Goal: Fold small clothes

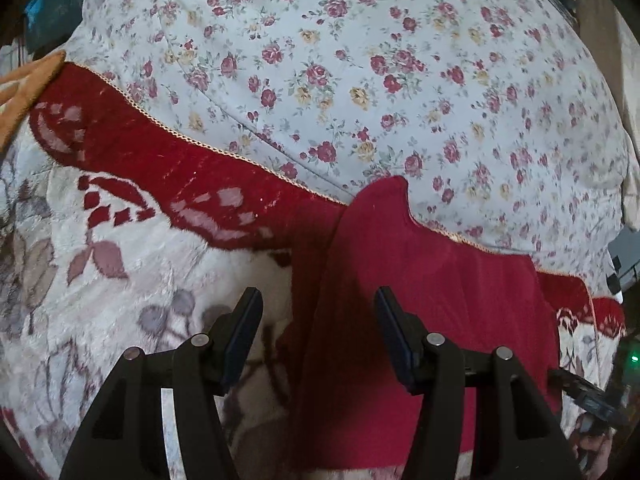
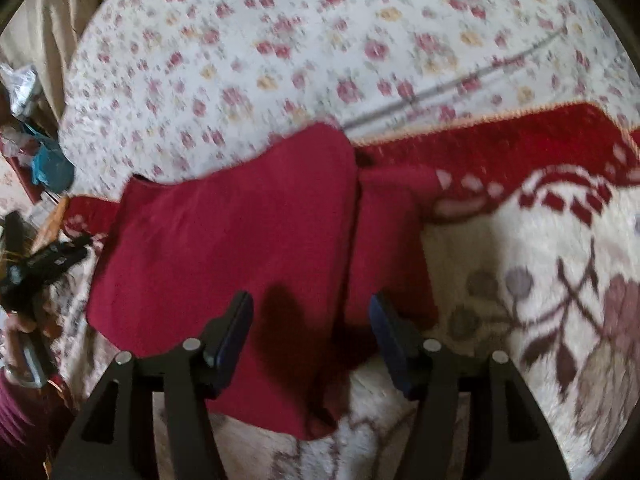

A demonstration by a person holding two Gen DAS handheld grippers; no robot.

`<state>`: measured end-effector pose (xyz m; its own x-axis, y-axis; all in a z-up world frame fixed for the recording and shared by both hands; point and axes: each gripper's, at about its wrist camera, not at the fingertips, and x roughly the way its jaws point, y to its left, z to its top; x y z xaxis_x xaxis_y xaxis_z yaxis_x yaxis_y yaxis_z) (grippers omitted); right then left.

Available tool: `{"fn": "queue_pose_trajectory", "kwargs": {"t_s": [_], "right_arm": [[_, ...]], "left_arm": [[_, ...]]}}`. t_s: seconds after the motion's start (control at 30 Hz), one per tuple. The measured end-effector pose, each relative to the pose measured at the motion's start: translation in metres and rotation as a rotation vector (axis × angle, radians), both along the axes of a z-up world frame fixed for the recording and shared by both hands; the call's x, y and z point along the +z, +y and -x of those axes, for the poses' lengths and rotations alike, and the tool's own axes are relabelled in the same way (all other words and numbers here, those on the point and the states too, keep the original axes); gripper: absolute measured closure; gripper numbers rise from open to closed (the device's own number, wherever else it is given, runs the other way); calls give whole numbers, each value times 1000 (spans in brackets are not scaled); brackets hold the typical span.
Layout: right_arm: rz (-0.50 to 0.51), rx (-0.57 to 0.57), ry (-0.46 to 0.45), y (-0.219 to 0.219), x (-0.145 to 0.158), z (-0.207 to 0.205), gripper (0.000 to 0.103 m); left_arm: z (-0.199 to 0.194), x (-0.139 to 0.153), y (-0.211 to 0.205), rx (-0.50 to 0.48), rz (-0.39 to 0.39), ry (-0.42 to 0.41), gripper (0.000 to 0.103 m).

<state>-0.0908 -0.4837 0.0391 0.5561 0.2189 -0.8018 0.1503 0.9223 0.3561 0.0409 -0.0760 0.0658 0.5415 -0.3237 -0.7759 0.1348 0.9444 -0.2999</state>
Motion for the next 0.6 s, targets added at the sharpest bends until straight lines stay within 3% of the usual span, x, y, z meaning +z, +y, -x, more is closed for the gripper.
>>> {"fn": "queue_pose_trajectory", "kwargs": {"t_s": [0.07,0.13,0.4,0.6], "right_arm": [[29,9,56,4,-13,-2,40],[63,11,37,7,-7,3,40],[38,-23,-31,1,17,24,39],[49,-70,-68,-7,26,-1,37]], "left_arm": [[5,-2,1,-7,6,13,67],[12,-4,5,-9,21,28,67],[26,-18,13,-8,73,74,67],[34,-26,13,2,98,69,67]]}}
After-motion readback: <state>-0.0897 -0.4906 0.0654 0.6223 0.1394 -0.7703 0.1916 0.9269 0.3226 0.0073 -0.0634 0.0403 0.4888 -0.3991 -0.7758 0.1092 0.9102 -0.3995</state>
